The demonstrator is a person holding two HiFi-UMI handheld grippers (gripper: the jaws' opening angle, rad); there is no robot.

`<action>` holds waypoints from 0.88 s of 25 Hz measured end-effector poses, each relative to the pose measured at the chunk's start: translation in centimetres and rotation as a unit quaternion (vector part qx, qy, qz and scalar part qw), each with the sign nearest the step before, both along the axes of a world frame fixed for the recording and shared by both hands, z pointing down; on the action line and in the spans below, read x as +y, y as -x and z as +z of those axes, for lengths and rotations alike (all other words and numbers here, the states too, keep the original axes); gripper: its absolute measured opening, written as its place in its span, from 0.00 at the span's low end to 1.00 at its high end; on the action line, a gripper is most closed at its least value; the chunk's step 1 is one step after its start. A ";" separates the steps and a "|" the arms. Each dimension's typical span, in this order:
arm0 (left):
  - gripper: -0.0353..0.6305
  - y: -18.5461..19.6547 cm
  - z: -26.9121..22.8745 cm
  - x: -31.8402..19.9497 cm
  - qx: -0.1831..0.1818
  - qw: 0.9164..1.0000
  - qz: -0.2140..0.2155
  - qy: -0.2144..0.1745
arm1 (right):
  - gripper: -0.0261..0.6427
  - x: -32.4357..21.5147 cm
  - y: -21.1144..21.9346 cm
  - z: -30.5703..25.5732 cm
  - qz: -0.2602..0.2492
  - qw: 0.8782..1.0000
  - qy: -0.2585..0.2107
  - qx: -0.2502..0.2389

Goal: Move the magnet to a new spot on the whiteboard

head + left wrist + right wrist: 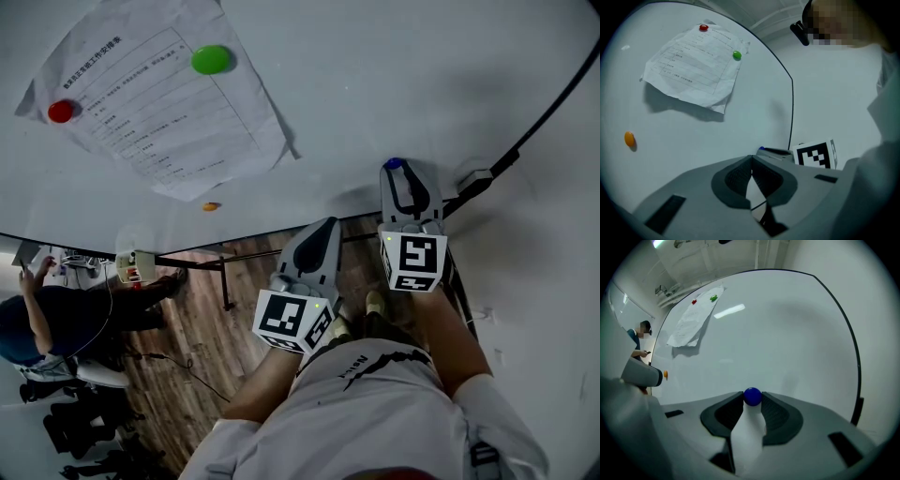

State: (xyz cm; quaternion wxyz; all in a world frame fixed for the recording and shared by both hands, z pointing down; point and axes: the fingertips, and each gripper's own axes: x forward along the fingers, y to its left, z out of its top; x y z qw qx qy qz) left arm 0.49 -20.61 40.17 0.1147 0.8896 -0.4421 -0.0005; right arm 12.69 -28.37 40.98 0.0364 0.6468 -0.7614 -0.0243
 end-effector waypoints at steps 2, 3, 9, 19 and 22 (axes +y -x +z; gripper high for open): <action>0.07 0.0 0.0 0.0 0.001 1.000 0.001 -0.001 | 0.23 0.4 0.2 -0.3 -0.007 1.000 0.000 -0.006; 0.07 0.0 -0.1 0.1 0.001 1.000 0.002 -0.001 | 0.23 0.7 0.4 -0.3 -0.011 1.000 0.002 -0.010; 0.07 -0.1 -0.6 0.3 0.005 1.000 0.005 -0.007 | 0.23 2.2 1.6 -1.3 -0.039 0.999 0.009 -0.032; 0.07 0.7 -2.2 1.4 0.009 1.000 0.007 -0.027 | 0.23 5.1 4.2 -4.1 -0.083 0.994 0.000 -0.070; 0.07 1.1 -3.0 1.9 0.010 0.999 0.007 -0.036 | 0.23 6.0 5.0 -5.2 -0.096 0.992 -0.006 -0.081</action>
